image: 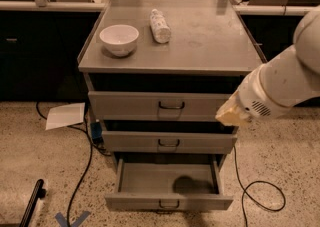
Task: Close bottom drawer
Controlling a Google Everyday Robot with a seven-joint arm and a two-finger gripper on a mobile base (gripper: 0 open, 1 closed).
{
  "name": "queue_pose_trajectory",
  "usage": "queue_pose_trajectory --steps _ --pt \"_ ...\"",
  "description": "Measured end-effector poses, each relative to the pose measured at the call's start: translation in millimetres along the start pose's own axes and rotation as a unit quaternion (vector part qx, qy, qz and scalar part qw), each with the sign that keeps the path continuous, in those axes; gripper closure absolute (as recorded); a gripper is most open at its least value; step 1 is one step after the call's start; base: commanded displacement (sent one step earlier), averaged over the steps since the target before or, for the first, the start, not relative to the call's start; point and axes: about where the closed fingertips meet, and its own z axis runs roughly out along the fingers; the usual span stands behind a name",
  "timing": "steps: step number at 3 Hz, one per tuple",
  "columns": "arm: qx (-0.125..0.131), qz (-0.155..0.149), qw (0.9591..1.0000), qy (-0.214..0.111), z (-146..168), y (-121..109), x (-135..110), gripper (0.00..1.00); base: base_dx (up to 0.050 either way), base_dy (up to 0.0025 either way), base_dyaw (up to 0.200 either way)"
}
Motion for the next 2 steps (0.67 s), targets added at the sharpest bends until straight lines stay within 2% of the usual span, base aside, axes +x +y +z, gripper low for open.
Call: queue_pose_trajectory --steps 1,2 --pt "0.028 0.000 0.9993 -0.024 1.7 -14.1 -11.5 1.00 0.000 0.00000 0.000" --pt "0.028 0.001 0.9993 -0.024 1.7 -14.0 -11.4 1.00 0.000 0.00000 0.000"
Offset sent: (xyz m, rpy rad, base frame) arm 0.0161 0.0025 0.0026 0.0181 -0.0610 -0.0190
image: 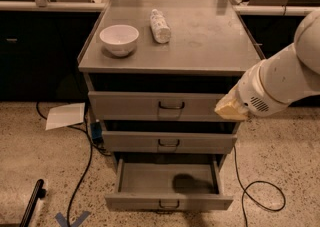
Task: Close bottom drawer
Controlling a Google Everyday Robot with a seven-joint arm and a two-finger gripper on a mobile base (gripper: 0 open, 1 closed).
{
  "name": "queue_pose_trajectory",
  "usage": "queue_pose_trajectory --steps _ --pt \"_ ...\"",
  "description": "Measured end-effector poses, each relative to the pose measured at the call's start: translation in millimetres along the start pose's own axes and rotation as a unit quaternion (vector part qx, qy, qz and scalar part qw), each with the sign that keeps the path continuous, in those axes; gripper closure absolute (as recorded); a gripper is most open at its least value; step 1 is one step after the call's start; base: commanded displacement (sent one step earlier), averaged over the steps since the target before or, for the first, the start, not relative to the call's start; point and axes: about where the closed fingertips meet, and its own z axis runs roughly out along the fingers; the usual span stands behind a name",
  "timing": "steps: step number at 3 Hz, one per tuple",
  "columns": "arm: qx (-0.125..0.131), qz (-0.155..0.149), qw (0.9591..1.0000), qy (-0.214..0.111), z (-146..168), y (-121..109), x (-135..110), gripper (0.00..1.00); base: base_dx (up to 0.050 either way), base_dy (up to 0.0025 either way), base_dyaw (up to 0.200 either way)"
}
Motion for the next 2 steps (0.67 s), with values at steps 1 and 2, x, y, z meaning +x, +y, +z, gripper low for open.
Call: queue_pose_trajectory --steps 1,2 --pt "0.021 0.014 0.9994 -0.021 3 5 7 1.00 0.000 0.00000 0.000" --pt "0.010 0.093 0.9943 -0.051 45 41 46 1.00 0.000 0.00000 0.000"
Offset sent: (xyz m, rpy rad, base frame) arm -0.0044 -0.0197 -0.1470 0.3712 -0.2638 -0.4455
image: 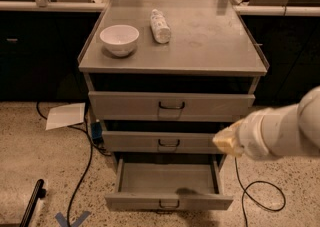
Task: Close bottom drawer
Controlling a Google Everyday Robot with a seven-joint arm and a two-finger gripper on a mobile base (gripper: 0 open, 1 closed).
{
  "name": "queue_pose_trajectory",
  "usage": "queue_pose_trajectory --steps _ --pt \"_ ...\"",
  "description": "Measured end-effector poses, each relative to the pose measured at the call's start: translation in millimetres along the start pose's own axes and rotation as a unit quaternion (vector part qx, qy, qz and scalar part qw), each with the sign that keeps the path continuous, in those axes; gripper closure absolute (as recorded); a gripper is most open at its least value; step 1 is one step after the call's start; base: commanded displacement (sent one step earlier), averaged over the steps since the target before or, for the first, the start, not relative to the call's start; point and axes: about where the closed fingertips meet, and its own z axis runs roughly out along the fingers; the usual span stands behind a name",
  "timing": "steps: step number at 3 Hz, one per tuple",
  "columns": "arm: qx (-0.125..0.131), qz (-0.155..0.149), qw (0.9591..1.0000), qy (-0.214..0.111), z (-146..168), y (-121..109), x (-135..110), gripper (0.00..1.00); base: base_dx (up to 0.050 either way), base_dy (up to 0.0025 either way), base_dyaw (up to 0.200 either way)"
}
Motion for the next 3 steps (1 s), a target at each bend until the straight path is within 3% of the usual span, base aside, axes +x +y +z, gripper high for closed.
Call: queue_pose_trajectory --steps 1,2,3 --pt "-0.018 0.069 0.9972 -0.023 59 15 42 1.00 0.000 0.00000 0.000" --pt "-0.008 0.109 0.9929 -0.048 111 -1 56 1.00 0.000 0.00000 0.000" --pt "0.006 0.112 0.9919 -0.060 114 -10 52 1.00 0.000 0.00000 0.000"
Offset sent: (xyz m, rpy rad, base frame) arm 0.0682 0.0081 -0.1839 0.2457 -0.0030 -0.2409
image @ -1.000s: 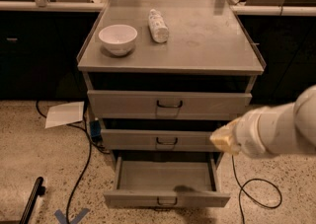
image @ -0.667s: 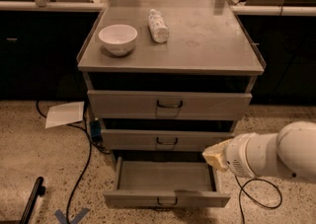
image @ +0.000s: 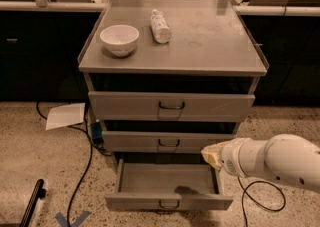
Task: Close bottom drawer
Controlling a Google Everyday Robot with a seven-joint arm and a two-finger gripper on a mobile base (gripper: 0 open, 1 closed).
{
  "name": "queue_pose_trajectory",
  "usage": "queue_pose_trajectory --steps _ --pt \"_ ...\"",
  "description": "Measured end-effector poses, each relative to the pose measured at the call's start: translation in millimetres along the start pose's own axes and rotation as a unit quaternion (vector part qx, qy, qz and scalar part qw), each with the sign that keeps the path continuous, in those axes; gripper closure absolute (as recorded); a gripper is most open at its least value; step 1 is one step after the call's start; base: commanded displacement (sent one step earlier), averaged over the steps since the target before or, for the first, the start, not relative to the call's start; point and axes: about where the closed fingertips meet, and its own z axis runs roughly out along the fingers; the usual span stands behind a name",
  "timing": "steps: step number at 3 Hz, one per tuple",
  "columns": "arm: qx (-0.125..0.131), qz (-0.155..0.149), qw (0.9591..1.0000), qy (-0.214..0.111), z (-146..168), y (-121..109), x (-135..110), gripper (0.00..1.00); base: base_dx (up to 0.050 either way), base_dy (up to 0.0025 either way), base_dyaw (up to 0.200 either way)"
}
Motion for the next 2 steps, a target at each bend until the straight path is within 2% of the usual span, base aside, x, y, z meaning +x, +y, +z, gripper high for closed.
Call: queue_pose_trajectory --steps 1,2 --pt "0.000 0.000 1.0000 0.000 0.0 0.0 0.0 1.00 0.000 0.00000 0.000" --pt "0.019 0.012 0.9996 -0.014 6.5 1.2 8.4 1.00 0.000 0.00000 0.000"
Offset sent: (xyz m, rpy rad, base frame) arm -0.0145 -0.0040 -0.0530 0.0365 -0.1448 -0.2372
